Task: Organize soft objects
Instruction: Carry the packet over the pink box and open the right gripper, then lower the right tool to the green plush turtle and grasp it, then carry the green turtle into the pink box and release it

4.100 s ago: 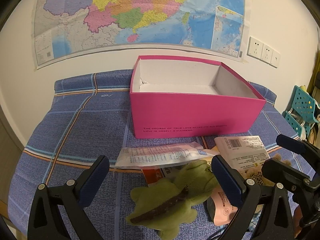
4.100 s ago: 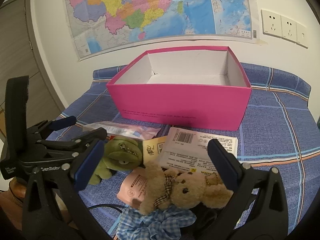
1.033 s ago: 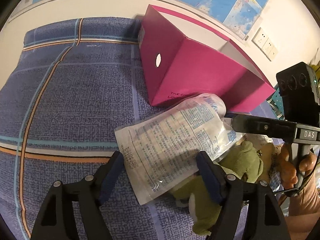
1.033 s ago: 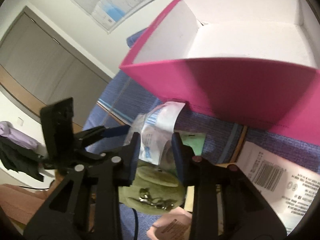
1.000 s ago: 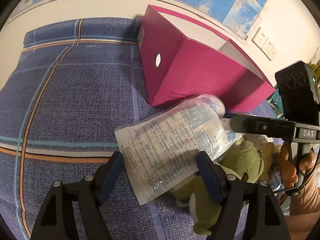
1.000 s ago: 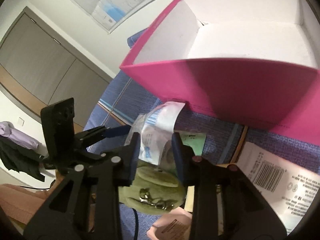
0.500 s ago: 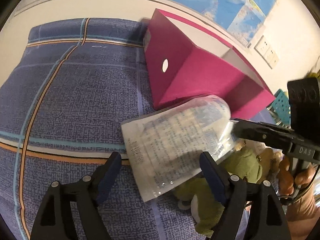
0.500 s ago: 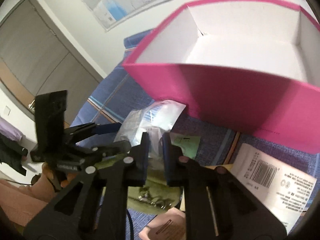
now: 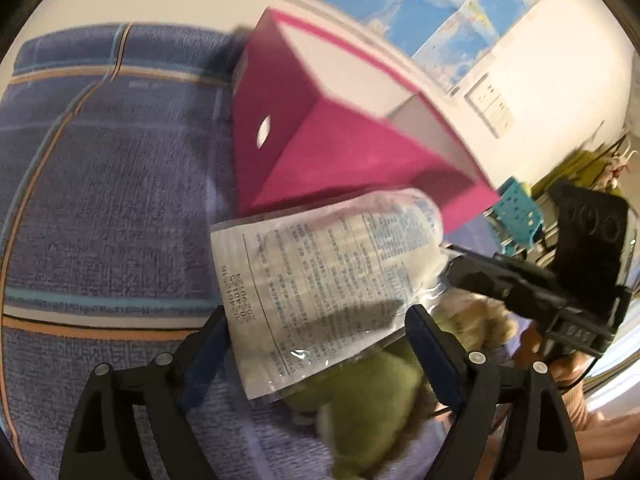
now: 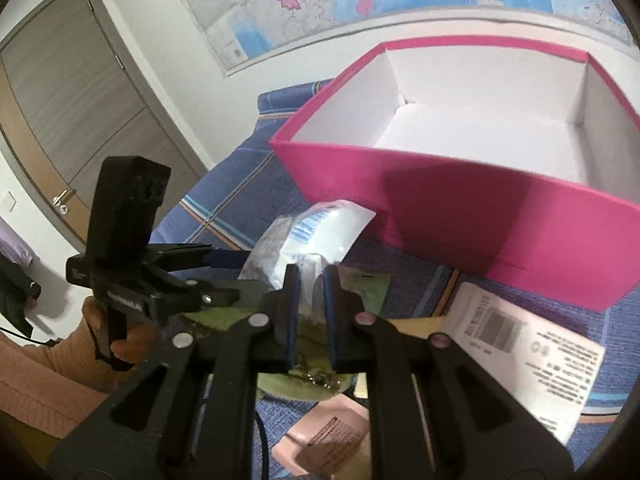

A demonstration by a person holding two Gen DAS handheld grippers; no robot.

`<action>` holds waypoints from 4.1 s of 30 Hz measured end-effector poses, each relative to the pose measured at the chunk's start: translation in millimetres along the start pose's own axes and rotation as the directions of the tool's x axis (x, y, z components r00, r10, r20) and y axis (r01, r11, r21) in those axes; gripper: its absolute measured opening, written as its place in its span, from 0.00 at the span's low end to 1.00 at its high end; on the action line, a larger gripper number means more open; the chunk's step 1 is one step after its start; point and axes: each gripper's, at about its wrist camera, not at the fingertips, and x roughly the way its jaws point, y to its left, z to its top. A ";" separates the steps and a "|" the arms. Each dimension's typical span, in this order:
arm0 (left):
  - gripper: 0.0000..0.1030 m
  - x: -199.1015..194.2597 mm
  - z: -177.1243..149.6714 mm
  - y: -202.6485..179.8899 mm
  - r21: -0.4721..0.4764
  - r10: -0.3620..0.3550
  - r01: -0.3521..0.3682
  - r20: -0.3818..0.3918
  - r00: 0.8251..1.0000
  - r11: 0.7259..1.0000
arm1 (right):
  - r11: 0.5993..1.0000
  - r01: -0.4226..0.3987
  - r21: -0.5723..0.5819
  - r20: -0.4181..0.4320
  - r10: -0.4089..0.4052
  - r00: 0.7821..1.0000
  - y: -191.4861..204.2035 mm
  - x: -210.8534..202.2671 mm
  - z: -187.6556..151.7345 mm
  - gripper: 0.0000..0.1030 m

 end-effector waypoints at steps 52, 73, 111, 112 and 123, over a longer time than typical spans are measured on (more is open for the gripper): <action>0.84 -5.0 104.7 -85.0 0.216 0.301 -0.340 0.194 0.934 0.915 | 0.975 0.129 0.180 0.014 -0.134 0.991 -74.6 -27.3 78.1 0.42; 0.85 -29.2 -3.6 -79.6 0.263 0.191 -0.206 0.082 0.978 0.943 | 0.998 -0.022 0.054 0.138 0.014 0.990 10.2 -125.8 20.3 0.55; 0.57 -70.2 51.6 -128.2 0.353 0.148 -0.208 0.191 0.970 0.912 | 0.997 0.074 0.012 0.145 -0.075 0.987 25.1 -87.1 51.0 0.52; 0.57 -67.0 59.0 -128.7 0.353 0.151 -0.213 0.195 0.969 0.911 | 0.997 0.077 0.013 0.167 -0.078 0.983 21.8 -91.0 60.6 0.52; 0.59 18.2 138.3 -84.6 0.267 0.216 -0.232 0.089 0.972 0.935 | 0.986 0.119 0.116 0.144 -0.135 0.980 -42.2 -48.3 125.3 0.53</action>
